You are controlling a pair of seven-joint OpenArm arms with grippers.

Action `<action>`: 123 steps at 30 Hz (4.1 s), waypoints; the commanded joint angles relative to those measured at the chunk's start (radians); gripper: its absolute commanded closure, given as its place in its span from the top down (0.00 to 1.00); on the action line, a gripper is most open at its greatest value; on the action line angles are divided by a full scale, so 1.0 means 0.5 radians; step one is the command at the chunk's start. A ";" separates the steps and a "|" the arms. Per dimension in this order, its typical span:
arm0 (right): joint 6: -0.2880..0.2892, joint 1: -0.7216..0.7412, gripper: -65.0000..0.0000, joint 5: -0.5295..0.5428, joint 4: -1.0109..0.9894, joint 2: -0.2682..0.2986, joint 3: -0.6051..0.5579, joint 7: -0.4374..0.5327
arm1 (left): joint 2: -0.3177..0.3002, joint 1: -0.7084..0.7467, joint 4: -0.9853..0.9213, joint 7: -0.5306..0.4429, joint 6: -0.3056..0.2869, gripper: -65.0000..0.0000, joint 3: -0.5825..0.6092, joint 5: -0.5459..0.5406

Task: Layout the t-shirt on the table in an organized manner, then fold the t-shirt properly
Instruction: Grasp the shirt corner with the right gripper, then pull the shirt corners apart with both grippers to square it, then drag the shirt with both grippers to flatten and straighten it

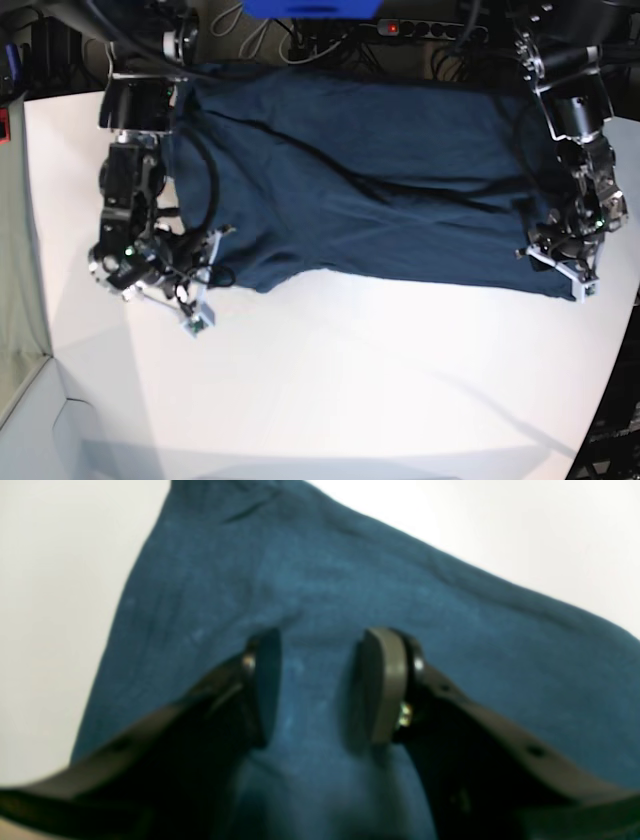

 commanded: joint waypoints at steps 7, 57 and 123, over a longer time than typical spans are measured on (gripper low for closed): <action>-0.001 0.285 0.00 0.008 0.028 0.077 0.002 0.040 | -0.015 -0.190 -0.008 0.036 0.006 0.41 0.001 0.010; -0.001 0.641 0.00 0.005 -0.755 0.393 0.002 0.457 | -0.098 -0.770 -1.297 -1.004 0.427 0.19 0.799 0.025; -0.001 -0.304 0.00 0.008 -0.067 0.375 0.005 0.380 | 0.153 -0.254 -0.653 -0.424 0.421 0.00 0.421 0.295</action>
